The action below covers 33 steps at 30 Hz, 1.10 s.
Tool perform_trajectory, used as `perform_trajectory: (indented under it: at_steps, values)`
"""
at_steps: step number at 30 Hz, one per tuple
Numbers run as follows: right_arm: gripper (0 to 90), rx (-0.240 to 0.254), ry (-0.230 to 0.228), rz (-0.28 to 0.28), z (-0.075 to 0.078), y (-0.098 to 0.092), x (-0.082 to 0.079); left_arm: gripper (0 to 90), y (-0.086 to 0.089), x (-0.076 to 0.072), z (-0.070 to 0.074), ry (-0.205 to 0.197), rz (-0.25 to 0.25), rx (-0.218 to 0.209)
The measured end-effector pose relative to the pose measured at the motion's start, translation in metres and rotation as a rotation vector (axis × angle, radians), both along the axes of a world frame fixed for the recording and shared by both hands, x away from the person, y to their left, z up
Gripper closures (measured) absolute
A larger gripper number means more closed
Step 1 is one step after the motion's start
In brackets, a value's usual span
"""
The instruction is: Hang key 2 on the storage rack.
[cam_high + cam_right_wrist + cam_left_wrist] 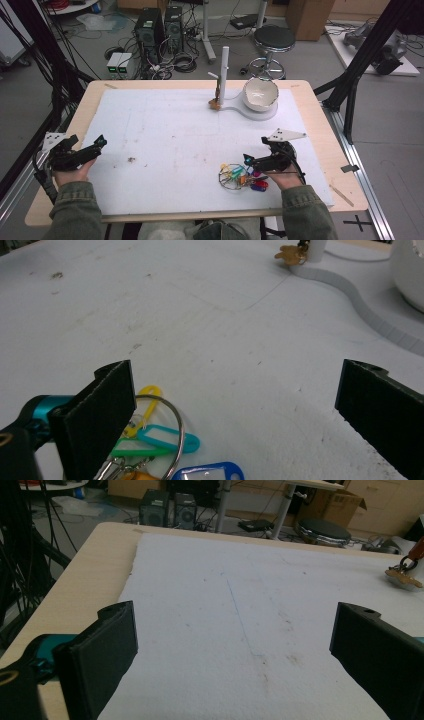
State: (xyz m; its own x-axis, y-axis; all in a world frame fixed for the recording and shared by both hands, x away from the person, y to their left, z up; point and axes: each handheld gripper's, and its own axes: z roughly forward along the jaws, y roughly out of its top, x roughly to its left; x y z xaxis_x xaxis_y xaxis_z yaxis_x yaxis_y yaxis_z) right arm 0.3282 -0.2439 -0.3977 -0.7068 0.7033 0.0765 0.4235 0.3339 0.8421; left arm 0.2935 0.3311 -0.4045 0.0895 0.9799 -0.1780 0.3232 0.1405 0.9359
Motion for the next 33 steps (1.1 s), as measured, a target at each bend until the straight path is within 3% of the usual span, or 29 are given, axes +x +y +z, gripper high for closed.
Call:
perform_trajectory:
  at_steps: [26,33]
  values:
    - [1.9,-0.119,0.204,0.118,-0.019,0.018,0.006,5.6,0.0,0.002,-0.002,0.011,-0.005,-0.001]
    - [9.1,-0.125,0.252,0.137,-0.02,0.019,0.007,5.6,0.001,0.003,-0.002,0.011,-0.01,-0.008]
